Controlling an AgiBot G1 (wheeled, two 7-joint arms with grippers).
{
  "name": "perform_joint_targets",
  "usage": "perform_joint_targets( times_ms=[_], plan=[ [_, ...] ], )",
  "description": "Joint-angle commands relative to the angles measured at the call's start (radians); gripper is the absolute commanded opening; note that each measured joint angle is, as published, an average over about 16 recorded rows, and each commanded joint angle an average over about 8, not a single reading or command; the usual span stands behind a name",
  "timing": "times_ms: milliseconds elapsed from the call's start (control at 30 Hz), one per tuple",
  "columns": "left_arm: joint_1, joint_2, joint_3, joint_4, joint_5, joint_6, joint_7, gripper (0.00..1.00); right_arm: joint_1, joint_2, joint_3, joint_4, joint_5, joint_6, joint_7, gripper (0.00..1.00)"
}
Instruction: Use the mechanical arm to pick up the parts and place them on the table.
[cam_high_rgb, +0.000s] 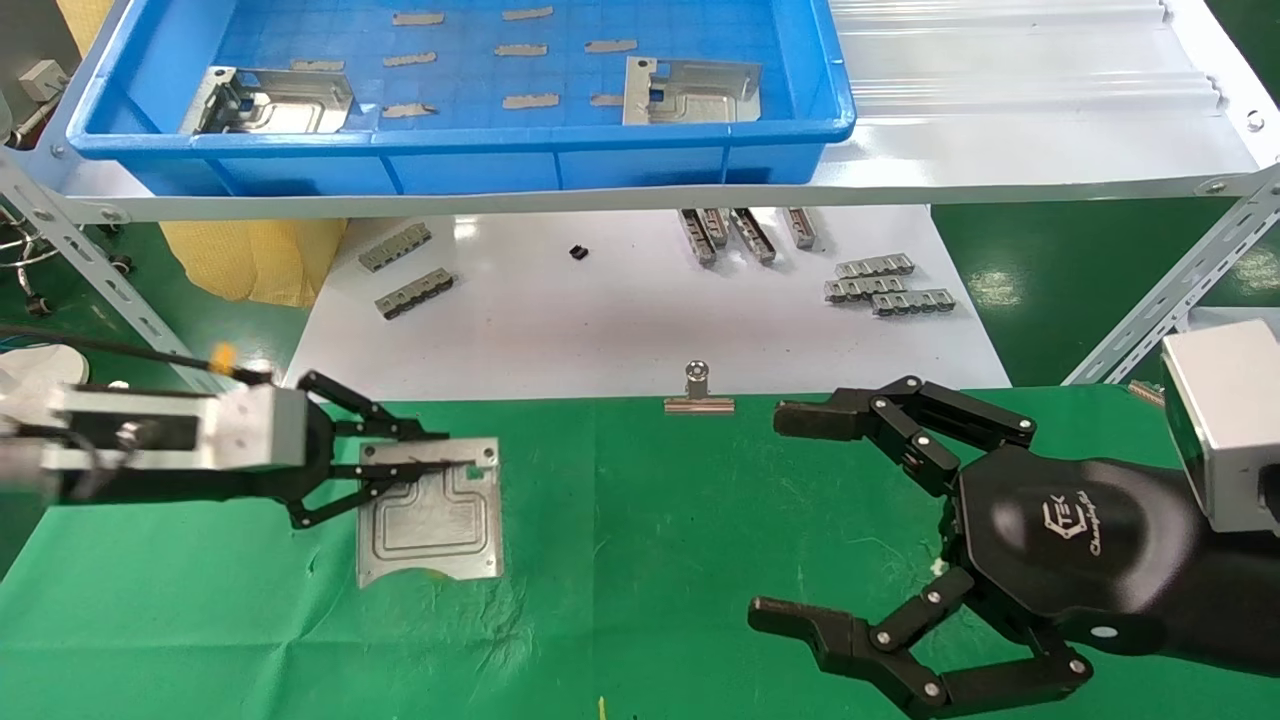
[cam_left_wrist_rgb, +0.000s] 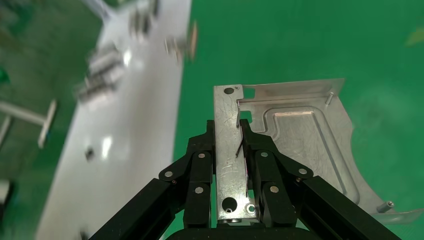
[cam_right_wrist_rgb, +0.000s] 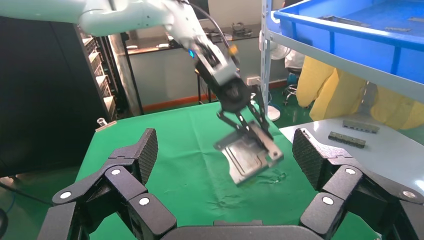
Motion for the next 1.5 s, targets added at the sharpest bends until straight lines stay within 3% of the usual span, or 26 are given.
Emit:
perform_joint_targets(
  times_ms=[33, 200, 267, 333, 467, 567, 833, 1000, 1233, 1500],
  plan=[
    [-0.001, 0.029, 0.023, 0.054, 0.044, -0.035, 0.044, 0.00, 0.000, 0.000, 0.000, 0.000, 0.000, 0.000, 0.000, 1.00],
    [-0.007, 0.067, 0.035, 0.127, 0.064, -0.036, 0.125, 0.00, 0.000, 0.000, 0.000, 0.000, 0.000, 0.000, 0.000, 1.00],
    [-0.010, 0.077, 0.036, 0.152, 0.065, -0.031, 0.149, 0.10, 0.000, 0.000, 0.000, 0.000, 0.000, 0.000, 0.000, 1.00],
    [-0.012, 0.087, 0.037, 0.178, 0.065, -0.028, 0.168, 0.30, 0.000, 0.000, 0.000, 0.000, 0.000, 0.000, 0.000, 1.00],
    [-0.017, 0.105, 0.038, 0.226, 0.068, -0.032, 0.197, 0.80, 0.000, 0.000, 0.000, 0.000, 0.000, 0.000, 0.000, 1.00],
    [-0.019, 0.117, 0.040, 0.256, 0.072, -0.044, 0.219, 0.98, 0.000, 0.000, 0.000, 0.000, 0.000, 0.000, 0.000, 1.00],
    [-0.028, 0.141, 0.043, 0.291, 0.080, -0.082, 0.319, 1.00, 0.000, 0.000, 0.000, 0.000, 0.000, 0.000, 0.000, 1.00],
    [-0.039, 0.137, 0.030, 0.314, 0.059, -0.030, 0.343, 1.00, 0.000, 0.000, 0.000, 0.000, 0.000, 0.000, 0.000, 1.00],
    [-0.026, 0.110, -0.013, 0.377, -0.012, 0.090, 0.254, 1.00, 0.000, 0.000, 0.000, 0.000, 0.000, 0.000, 0.000, 1.00],
    [0.013, 0.090, -0.048, 0.412, -0.069, 0.119, 0.156, 1.00, 0.000, 0.000, 0.000, 0.000, 0.000, 0.000, 0.000, 1.00]
  ],
)
